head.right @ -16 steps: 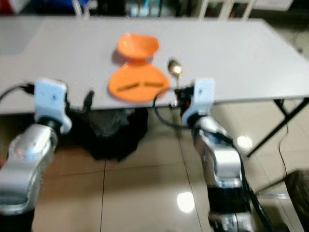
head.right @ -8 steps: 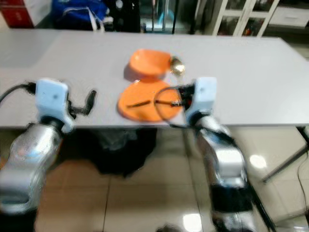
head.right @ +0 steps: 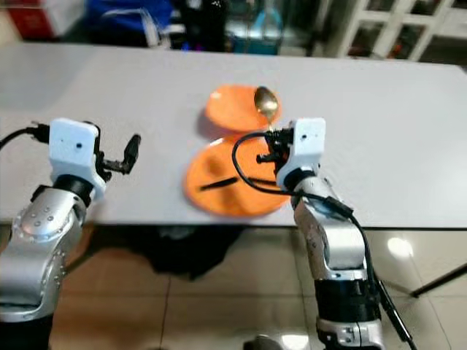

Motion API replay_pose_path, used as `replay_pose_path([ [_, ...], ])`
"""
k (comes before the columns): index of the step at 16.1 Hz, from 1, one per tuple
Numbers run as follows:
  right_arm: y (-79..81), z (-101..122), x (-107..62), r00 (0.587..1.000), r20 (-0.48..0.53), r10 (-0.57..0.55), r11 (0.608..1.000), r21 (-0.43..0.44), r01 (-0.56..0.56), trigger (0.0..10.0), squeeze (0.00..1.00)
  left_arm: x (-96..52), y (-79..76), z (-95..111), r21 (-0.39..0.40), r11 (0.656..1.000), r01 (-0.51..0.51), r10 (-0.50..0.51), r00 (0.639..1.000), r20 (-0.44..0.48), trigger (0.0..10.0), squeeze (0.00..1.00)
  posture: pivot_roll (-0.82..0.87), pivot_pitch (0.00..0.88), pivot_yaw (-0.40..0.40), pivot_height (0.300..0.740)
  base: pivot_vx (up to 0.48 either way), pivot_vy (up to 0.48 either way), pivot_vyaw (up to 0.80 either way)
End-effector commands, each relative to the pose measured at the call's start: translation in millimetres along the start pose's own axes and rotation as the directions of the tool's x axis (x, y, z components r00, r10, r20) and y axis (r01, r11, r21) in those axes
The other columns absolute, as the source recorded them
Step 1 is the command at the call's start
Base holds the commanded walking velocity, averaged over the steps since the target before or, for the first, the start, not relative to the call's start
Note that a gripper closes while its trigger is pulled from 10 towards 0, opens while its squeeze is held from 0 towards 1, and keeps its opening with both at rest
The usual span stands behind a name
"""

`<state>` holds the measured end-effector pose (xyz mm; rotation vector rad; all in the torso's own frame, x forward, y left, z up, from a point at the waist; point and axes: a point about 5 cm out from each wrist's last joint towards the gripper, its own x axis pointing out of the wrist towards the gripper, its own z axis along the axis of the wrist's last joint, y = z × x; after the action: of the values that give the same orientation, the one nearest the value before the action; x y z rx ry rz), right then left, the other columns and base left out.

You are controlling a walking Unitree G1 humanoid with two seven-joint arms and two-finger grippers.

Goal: Setting the table

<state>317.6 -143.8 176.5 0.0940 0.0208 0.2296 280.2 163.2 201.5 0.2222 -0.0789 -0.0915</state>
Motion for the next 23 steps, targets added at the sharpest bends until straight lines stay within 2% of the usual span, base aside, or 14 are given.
replay_pose_path([
  [1, -6.8, 3.3, -1.9, 1.0, 0.015, -0.027, 0.999, -0.03, 0.028, 10.0, 0.0, 1.9, -2.9, -1.8, 0.002, 1.0, -0.005, 0.005, 1.0, -0.02, 10.0, 0.0, 0.01, 0.063, -0.013, 0.74, 0.0, 0.0, 0.0],
  [3, -4.3, 2.7, -1.7, 1.0, 0.011, -0.011, 0.999, -0.047, 0.012, 10.0, 0.0, 1.2, -1.6, -2.4, 0.037, 0.999, 0.001, 0.0, 1.0, -0.021, 10.0, 0.0, 0.01, 0.065, -0.013, 0.74, 0.0, 0.0, 0.0],
  [9, -3.4, 2.1, -0.8, 1.0, 0.007, -0.013, 0.998, -0.065, 0.013, 10.0, 0.0, 1.9, -1.8, -1.4, 0.032, 0.999, -0.005, 0.006, 1.0, -0.018, 10.0, 0.0, 0.01, 0.064, -0.014, 0.74, 0.0, -0.46, 0.8],
  [12, -3.2, 0.1, 0.5, 0.999, -0.013, -0.036, 0.999, -0.008, 0.035, 10.0, 0.0, 1.5, -2.2, -4.3, 0.052, 0.999, 0.005, -0.003, 0.999, -0.033, 10.0, 0.0, 0.01, 0.065, -0.016, 0.74, 0.0, -0.16, 0.0],
  [13, -0.7, -1.9, 1.9, 0.997, -0.055, -0.051, 0.997, 0.048, 0.054, 10.0, 0.0, 0.0, -5.0, -5.8, 0.072, 0.996, 0.057, -0.055, 0.998, -0.03, 10.0, 0.0, 0.01, 0.064, -0.018, 0.74, 0.0, 0.0, 0.0],
  [15, -3.7, -4.9, 3.3, 0.989, -0.118, -0.094, 0.991, 0.084, 0.104, 10.0, 0.0, -2.7, -9.2, -3.1, 0.067, 0.99, 0.12, -0.12, 0.993, -0.009, 10.0, 0.0, 0.01, 0.066, -0.02, 0.74, 0.0, 0.0, 0.0],
  [17, -16.6, -9.9, 3.4, 0.958, -0.198, -0.209, 0.967, 0.107, 0.233, 10.0, 0.0, -6.6, -15.9, -3.1, 0.075, 0.973, 0.219, -0.219, 0.976, -0.005, 10.0, 0.0, 0.01, 0.065, -0.018, 0.74, 0.0, 0.0, 0.0],
  [19, -26.3, -11.9, 1.6, 0.939, -0.209, -0.273, 0.952, 0.084, 0.295, 10.0, 0.0, -9.0, -19.8, -3.6, 0.083, 0.957, 0.278, -0.279, 0.96, -0.004, 10.0, 0.0, 0.01, 0.067, -0.016, 0.74, 0.0, 0.0, 0.0],
  [22, -44.0, -22.7, -5.1, 0.873, -0.289, -0.392, 0.908, 0.032, 0.418, 10.0, 0.0, -13.8, -29.0, -4.2, 0.076, 0.914, 0.399, -0.4, 0.916, -0.001, 10.0, 0.0, 0.0, 0.067, -0.006, 0.74, 0.0, 0.0, 0.0],
  [23, -46.2, -30.5, -8.0, 0.847, -0.339, -0.41, 0.899, 0.007, 0.438, 10.0, 0.0, -17.9, -36.2, -3.4, 0.048, 0.88, 0.473, -0.474, 0.88, 0.013, 10.0, 0.0, 0.0, 0.068, -0.001, 0.74, 0.0, 0.0, 0.0],
])
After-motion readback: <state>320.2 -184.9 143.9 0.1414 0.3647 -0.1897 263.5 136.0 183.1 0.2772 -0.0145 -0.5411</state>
